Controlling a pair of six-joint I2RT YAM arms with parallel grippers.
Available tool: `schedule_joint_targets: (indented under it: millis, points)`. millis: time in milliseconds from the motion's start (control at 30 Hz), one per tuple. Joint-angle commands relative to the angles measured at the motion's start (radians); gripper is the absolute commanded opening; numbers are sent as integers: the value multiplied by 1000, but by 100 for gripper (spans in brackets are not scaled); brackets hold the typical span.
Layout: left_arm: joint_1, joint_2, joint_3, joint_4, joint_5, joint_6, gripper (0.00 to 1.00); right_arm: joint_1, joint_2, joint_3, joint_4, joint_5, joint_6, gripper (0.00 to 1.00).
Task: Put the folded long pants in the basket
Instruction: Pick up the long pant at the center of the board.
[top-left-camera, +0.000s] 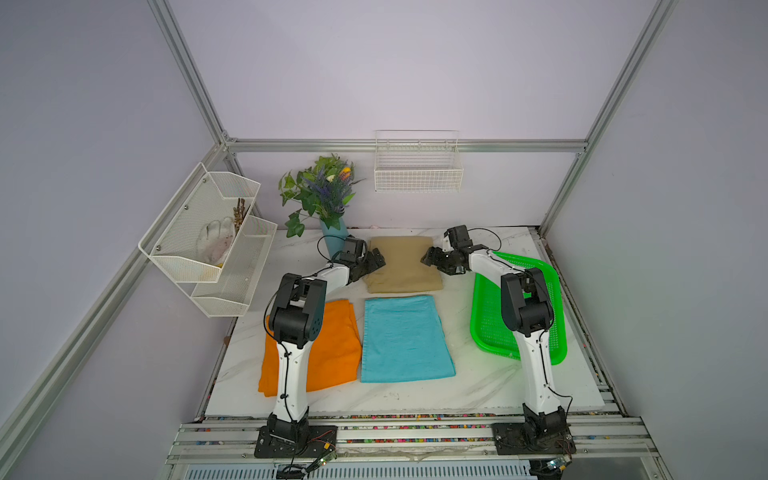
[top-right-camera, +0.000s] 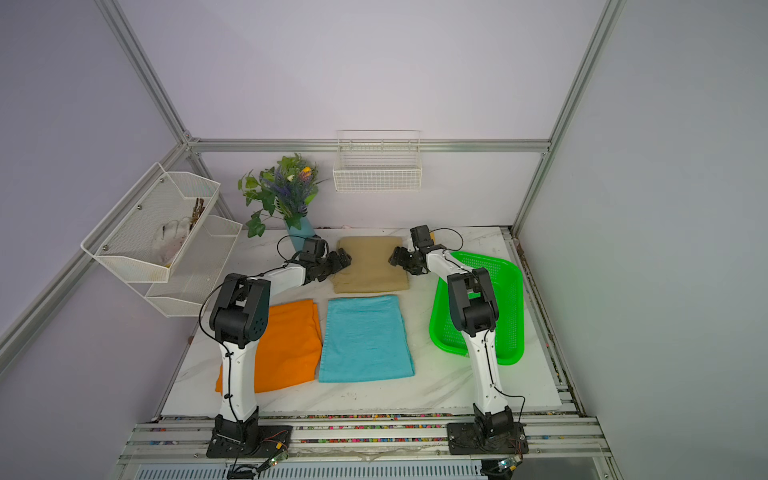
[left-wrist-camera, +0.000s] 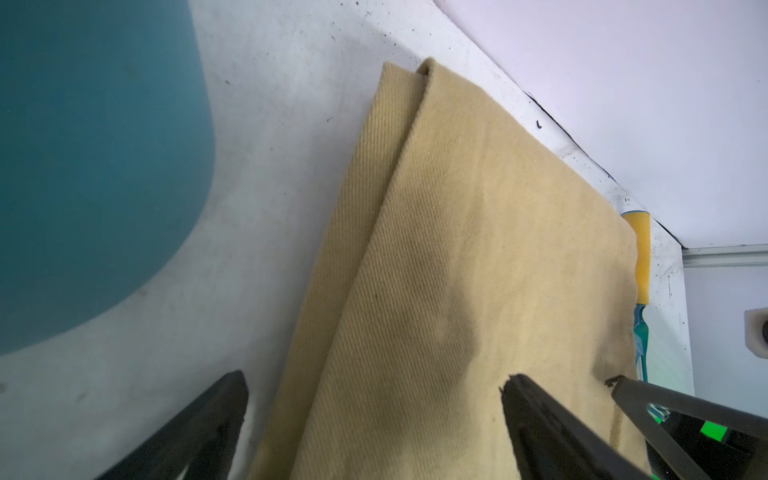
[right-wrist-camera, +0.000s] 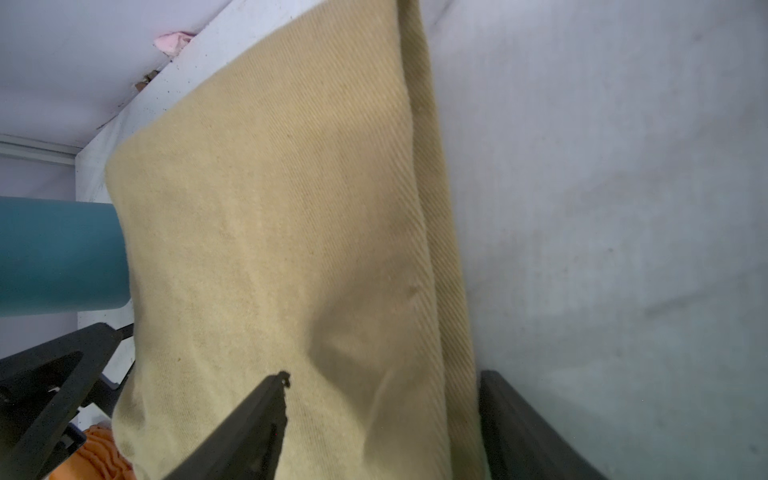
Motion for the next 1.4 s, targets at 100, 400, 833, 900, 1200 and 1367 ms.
schedule_joint_targets:
  millis: [100,400,833,900,1200,1367]
  points:
    - [-64,26,-2,-61,53,-31,100,2,-8,-86,27,-59,46,70]
    - [-90,63,23,-109,89,-34,100,4,-29,-178,173,-142,137,54]
    - [-93,78,42,-119,101,-29,100,-6,-63,-202,203,-125,153,0]
    - [-93,80,56,-134,92,-17,100,-20,-82,-208,170,-94,134,0]
    - [-96,124,123,-178,91,1,100,-60,-126,-259,144,-69,103,0]
    - [-109,157,163,-208,110,9,98,-57,-119,-251,155,-82,109,0]
